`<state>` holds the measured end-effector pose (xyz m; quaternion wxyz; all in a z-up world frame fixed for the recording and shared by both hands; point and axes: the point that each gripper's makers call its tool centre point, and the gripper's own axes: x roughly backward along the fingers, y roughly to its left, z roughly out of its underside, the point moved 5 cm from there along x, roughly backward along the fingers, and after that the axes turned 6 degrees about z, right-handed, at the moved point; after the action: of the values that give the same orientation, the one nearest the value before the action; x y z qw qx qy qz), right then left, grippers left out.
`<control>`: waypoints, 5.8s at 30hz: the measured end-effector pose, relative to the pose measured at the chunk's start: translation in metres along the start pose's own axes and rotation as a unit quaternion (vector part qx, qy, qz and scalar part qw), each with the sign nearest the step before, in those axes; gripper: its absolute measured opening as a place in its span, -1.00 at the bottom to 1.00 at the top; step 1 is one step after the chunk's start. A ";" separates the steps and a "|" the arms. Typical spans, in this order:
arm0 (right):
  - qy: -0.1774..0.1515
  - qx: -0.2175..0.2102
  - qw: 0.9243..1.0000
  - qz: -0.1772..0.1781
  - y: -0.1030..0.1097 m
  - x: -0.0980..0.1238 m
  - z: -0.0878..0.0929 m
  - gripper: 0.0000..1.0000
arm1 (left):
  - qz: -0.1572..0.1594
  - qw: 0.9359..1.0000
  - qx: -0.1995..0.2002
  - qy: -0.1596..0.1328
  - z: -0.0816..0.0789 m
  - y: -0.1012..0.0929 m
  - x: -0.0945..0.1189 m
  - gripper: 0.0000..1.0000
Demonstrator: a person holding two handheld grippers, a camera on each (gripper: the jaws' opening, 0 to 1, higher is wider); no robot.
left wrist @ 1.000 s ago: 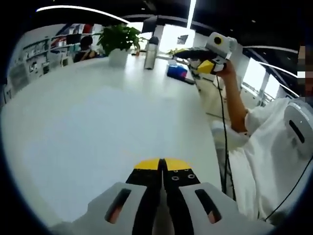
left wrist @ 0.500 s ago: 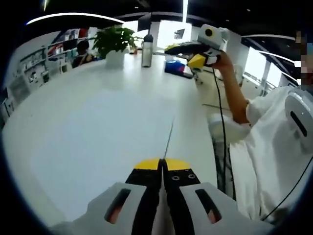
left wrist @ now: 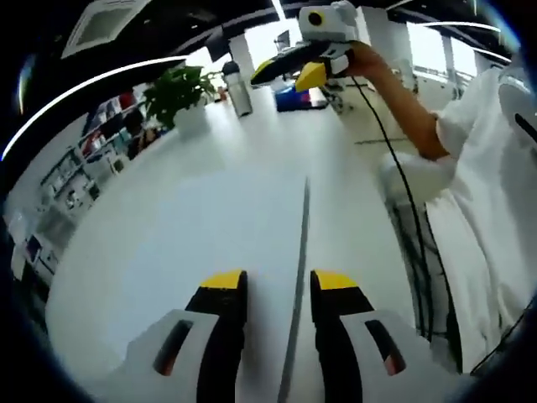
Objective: Grasp the top corner of one sheet in the document stack and pull a single sheet out from the document stack, separating that one sheet from the rest and lifting it clear until the single sheet is fully removed from the stack
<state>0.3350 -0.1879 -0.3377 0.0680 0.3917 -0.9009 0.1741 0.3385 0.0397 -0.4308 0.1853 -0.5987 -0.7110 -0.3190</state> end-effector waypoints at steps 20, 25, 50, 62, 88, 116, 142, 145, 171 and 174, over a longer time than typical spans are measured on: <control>0.001 0.002 1.000 0.000 0.001 0.001 0.000 -0.17 | 0.018 0.996 0.070 -0.051 -0.009 0.000 0.003 -0.94; 0.002 0.003 1.000 0.001 0.001 0.001 0.000 -0.17 | 0.017 0.990 0.124 -0.069 -0.010 0.003 0.006 -0.94; 0.001 0.005 1.000 -0.002 0.002 0.001 0.000 -0.17 | -0.013 0.969 0.195 -0.153 -0.022 0.011 0.035 -0.94; -0.003 0.008 1.000 0.001 0.005 0.003 -0.002 -0.17 | -0.014 0.967 0.199 -0.156 -0.017 0.002 0.043 -0.94; -0.005 0.011 1.000 0.000 0.006 0.002 -0.005 -0.17 | -0.030 0.951 0.220 -0.214 -0.031 0.006 0.096 -0.95; -0.006 0.014 1.000 -0.001 0.006 0.002 -0.005 -0.17 | -0.080 0.931 0.224 -0.278 -0.042 0.004 0.159 -0.95; -0.007 0.015 1.000 -0.002 0.007 0.002 -0.006 -0.17 | -0.169 0.834 0.277 -0.447 -0.020 0.011 0.274 -0.95; -0.006 0.015 1.000 -0.001 0.007 0.001 -0.006 -0.17 | -0.188 0.830 0.298 -0.432 -0.003 0.020 0.274 -0.95; 0.000 0.016 1.000 -0.004 0.008 -0.002 -0.003 -0.17 | -0.284 0.831 0.423 -0.224 0.134 0.077 0.241 -0.94; 0.000 0.016 1.000 -0.005 0.007 -0.001 -0.003 -0.17 | -0.293 0.830 0.426 -0.209 0.143 0.079 0.242 -0.94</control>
<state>0.3305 -0.1813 -0.3376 0.0625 0.3971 -0.8960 0.1885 0.3801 0.3198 -0.3603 0.1666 -0.2769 -0.9400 0.1092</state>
